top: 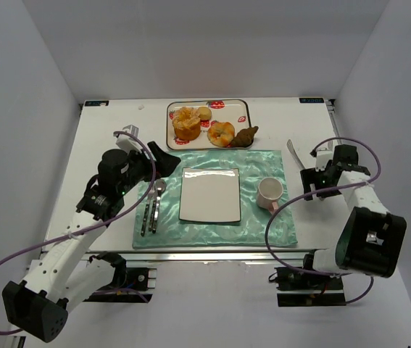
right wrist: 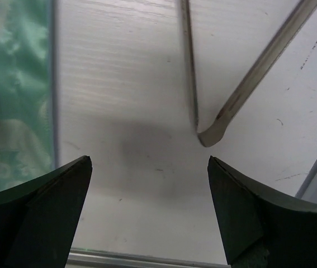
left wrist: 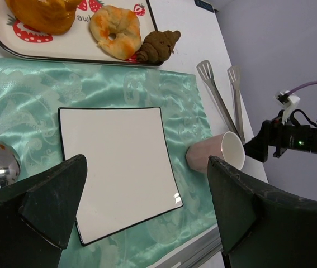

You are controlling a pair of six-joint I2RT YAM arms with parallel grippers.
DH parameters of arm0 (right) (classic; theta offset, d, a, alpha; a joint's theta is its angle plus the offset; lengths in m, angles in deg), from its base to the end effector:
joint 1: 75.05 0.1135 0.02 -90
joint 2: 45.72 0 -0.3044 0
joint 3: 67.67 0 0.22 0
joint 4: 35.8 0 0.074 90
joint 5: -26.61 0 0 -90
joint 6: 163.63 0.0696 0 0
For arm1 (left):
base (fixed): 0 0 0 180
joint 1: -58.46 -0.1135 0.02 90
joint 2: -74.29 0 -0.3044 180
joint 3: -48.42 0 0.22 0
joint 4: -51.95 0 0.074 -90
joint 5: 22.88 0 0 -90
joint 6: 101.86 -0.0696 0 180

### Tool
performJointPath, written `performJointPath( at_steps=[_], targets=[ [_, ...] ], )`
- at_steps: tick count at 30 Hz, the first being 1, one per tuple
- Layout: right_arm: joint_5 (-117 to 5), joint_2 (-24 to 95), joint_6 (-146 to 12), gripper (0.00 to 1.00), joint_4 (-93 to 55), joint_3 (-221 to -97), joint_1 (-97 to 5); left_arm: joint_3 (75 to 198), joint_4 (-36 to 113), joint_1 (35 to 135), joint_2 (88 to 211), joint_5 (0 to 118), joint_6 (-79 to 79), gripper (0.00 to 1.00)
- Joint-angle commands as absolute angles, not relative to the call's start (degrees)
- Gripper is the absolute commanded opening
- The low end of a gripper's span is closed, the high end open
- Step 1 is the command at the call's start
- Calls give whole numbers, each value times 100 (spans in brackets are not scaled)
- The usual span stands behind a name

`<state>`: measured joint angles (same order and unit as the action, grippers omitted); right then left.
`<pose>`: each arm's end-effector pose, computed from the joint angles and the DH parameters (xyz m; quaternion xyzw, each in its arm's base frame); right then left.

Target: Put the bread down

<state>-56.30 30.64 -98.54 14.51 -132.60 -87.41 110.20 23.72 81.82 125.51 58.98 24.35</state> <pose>0.2281 -0.0412 0.2397 -0.1208 0.9604 -0.0210 0.2500 0.1630 -0.0811 0.3477 -0.0485 0.8049 -0.3421 0.4824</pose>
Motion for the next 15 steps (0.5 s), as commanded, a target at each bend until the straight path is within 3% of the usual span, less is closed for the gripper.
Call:
performJointPath(
  at_steps=[1,15],
  targets=[
    [-6312,3399,-9877,89,579,-13219,-8779,10986,2418,8158,12474,5807,2357,98],
    [-5927,5201,-9499,88,235,-14508,-9026,10942,2277,8158,12535,5965,2339,98]
  ],
)
